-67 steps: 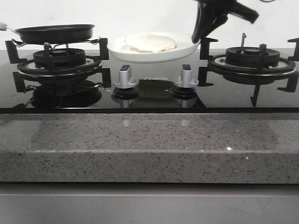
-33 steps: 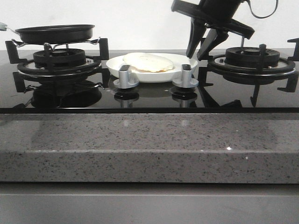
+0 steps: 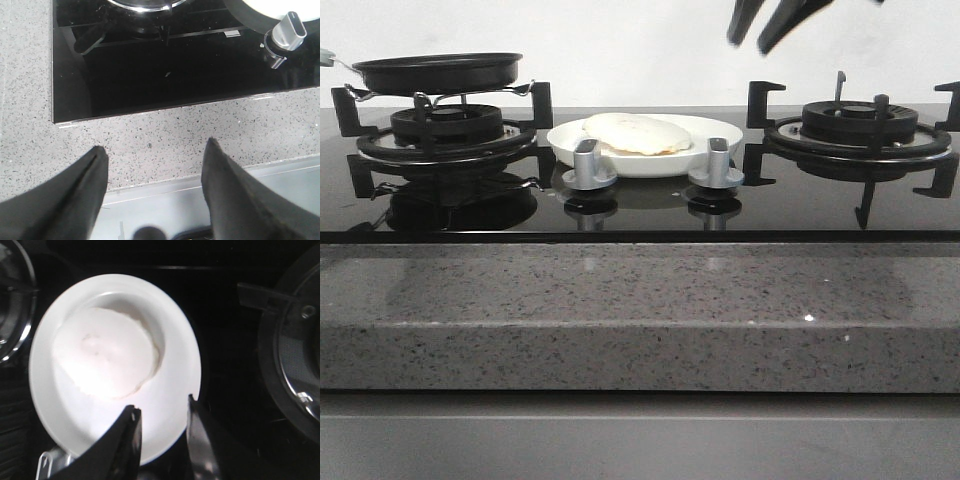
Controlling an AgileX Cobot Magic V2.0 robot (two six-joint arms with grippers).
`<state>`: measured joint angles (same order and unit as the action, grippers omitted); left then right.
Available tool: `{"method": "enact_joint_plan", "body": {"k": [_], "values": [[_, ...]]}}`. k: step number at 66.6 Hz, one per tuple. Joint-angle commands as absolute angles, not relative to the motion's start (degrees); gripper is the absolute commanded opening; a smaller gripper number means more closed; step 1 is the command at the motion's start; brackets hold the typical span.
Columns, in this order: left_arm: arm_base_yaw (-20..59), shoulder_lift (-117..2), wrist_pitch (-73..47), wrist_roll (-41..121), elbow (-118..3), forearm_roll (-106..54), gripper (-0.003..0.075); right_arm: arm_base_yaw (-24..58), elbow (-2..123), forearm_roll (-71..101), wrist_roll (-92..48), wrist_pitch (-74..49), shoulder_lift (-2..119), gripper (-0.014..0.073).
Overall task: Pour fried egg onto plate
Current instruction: 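Open the right gripper and raise it away from the plate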
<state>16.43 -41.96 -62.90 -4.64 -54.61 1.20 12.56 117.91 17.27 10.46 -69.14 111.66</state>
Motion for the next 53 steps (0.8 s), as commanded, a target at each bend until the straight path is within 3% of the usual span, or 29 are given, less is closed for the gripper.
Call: {"method": "enact_joint_plan", "body": {"k": [1,22,53], "values": [[16.77,-41.91,-59.64,-5.08,-55.92,1.37,0.0405,13.09,119.60,15.71,9.86,-69.64,104.80,0.0267],[16.77,-41.91,-59.64,-5.08,-55.92,1.37,0.0405,21.21,103.18,4.24,9.86,-65.22,88.38,0.0267],[16.77,-41.91,-59.64,-5.08,-55.92,1.37,0.0405,21.47,64.26,0.00,9.86,-51.36,57.50,0.0267]]}}
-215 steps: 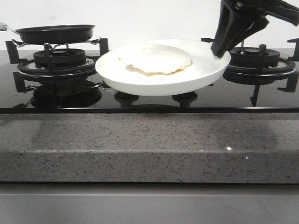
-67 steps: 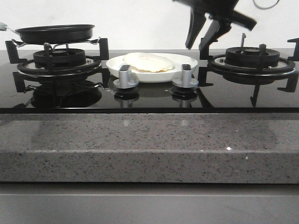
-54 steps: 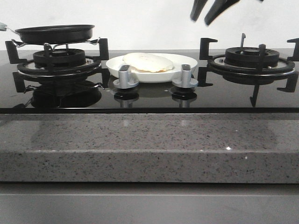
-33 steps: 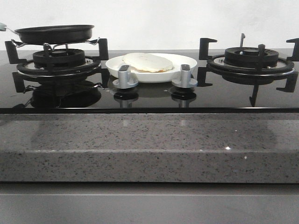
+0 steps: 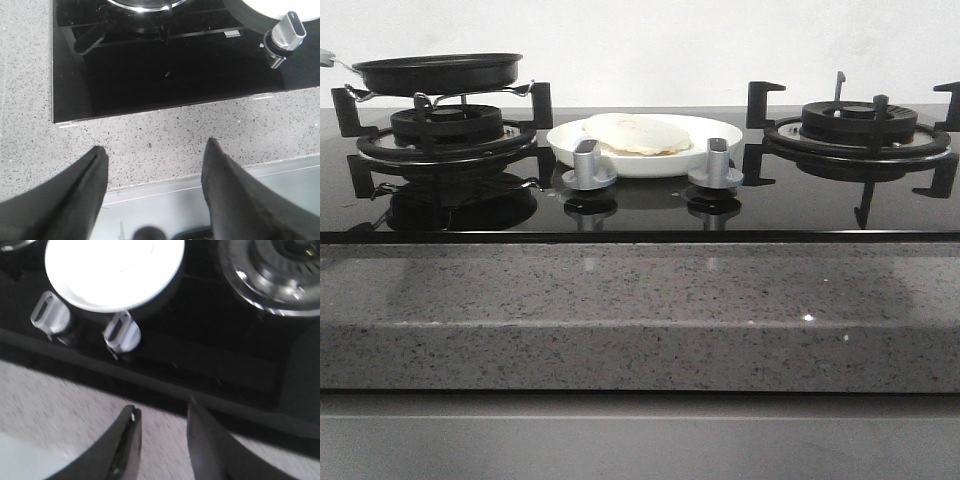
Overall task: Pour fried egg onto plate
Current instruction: 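Open the right gripper and raise it away from the plate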
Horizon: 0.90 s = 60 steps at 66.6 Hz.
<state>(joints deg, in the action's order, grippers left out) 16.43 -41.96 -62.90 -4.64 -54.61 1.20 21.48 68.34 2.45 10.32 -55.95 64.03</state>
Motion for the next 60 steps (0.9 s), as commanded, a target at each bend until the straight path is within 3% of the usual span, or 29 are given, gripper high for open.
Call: {"method": "enact_joint_plan", "body": {"k": [1,30,60], "values": [[16.77,-41.91,-59.64,-5.08,-55.92,1.37,0.0405,21.47,63.25,0.00,9.86,-51.28,56.57,0.0267],[16.77,-41.91,-59.64,-5.08,-55.92,1.37,0.0405,21.47,43.04,-2.09,9.86,-54.12,30.67,0.0267],[16.77,-41.91,-59.60,-5.08,-55.92,1.37,0.0405,21.47,41.99,-2.03,9.86,-61.65,26.18,0.0267]]}}
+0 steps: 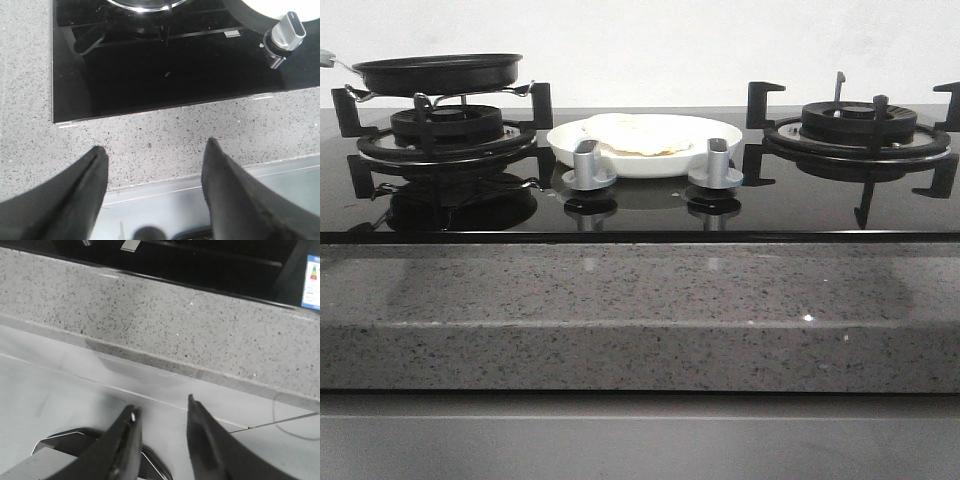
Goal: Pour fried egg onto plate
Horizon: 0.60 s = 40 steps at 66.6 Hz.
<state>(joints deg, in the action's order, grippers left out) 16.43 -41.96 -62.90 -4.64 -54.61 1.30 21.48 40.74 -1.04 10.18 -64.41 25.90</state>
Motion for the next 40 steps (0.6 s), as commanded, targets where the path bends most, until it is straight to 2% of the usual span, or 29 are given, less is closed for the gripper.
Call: {"method": "enact_joint_plan", "body": {"k": [1,18,24,32,40], "values": [[16.77,-41.91,-59.60,-5.08,-55.92,1.37,0.0405,21.47,41.99,-2.03,9.86,-61.65,26.18,0.0267],[16.77,-41.91,-59.17,-5.08,-55.92,1.37,0.0405,21.47,41.99,-1.98,9.86,-61.57,26.18,0.0253],[16.77,-41.91,-59.10,-5.08,-55.92,1.37,0.0405,21.47,41.99,-1.98,9.86,-61.57,26.18,0.0178],[16.77,-41.91,-59.09,-5.08,-55.92,1.37,0.0396,21.47,41.99,-1.93,9.86,-61.57,26.18,0.0038],[16.77,-41.91,-59.30,-5.08,-55.92,1.10,0.0310,21.47,41.99,-1.93,9.86,-61.57,26.18,-0.0082]]}}
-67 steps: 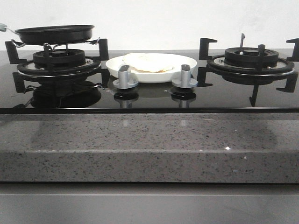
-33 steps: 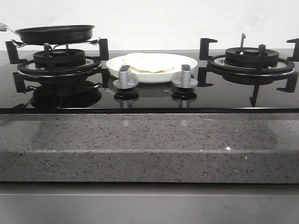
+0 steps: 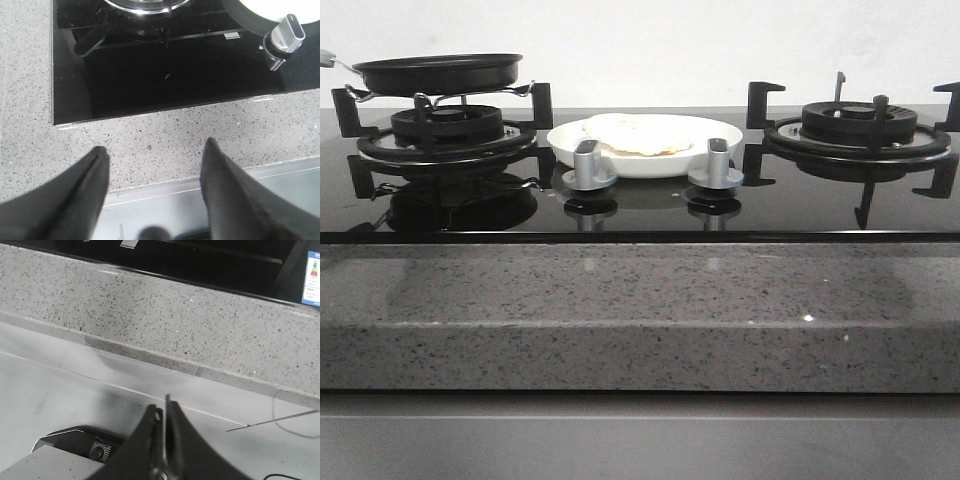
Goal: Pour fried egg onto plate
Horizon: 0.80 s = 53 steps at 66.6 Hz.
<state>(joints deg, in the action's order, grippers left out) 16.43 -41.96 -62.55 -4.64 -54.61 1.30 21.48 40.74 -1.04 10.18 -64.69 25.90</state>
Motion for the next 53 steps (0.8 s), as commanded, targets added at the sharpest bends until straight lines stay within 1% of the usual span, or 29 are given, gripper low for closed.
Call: {"method": "enact_joint_plan", "body": {"k": [1,4,15,21,53], "values": [[16.77,-41.91,-59.30,-5.08,-55.92,1.10,0.0296,21.47,41.99,-1.93,9.86,-61.57,26.18,-0.0091],[16.77,-41.91,-59.44,-5.08,-55.92,1.10,0.0242,21.47,41.99,-1.93,9.86,-61.57,26.18,-0.0113],[16.77,-41.91,-59.44,-5.08,-55.92,1.01,0.0048,21.47,41.99,-1.93,9.86,-61.62,26.18,-0.0108],[16.77,-41.91,-59.44,-5.08,-55.92,1.01,-0.0017,21.47,41.99,-1.93,9.86,-61.62,26.18,-0.0108],[16.77,-41.91,-59.44,-5.08,-55.92,1.01,-0.0020,21.47,41.99,-1.93,9.86,-61.62,26.18,-0.0108]]}}
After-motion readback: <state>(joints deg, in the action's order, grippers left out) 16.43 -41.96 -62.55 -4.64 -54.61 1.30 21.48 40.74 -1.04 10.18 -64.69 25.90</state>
